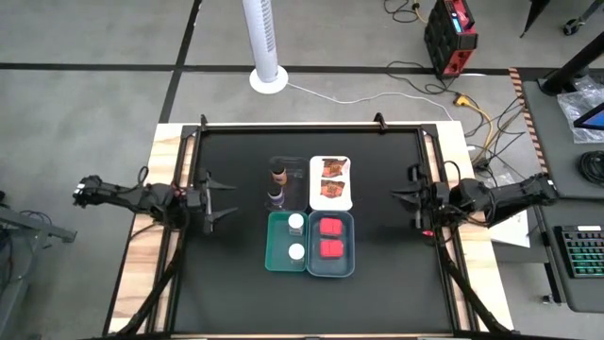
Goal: Sort spices by type
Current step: Return to Home Position
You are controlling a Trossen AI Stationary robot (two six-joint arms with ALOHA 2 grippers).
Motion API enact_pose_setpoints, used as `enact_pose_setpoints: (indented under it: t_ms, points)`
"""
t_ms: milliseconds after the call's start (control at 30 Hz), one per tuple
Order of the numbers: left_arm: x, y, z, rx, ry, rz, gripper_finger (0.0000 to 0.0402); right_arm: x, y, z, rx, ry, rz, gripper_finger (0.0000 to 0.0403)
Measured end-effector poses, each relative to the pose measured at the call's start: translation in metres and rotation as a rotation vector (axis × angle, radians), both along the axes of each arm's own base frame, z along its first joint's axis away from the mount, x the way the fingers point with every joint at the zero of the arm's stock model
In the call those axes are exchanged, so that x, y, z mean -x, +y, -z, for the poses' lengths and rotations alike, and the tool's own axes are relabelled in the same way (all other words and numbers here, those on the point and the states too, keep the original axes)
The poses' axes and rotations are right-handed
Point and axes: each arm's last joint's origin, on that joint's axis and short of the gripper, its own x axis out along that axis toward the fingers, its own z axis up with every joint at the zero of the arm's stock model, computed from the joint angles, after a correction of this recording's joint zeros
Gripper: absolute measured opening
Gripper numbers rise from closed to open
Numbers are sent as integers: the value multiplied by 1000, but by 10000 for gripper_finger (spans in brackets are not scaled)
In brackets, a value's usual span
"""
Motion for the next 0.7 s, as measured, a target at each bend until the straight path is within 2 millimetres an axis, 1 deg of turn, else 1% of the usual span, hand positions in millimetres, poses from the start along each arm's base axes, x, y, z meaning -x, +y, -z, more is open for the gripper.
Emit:
enact_pose_setpoints:
  t_ms: [67,200,433,700]
  points:
    - [-1,0,1,-2,9,0,269,0,0,0,-51,0,-19,28]
    - [-2,0,2,-5,25,0,269,-1,0,1,-21,17,-9,28]
    - [-5,-1,4,-12,53,0,269,-4,1,20,0,215,-35,28]
    - [-7,-2,7,-19,85,0,269,4,-2,28,26,261,-68,29]
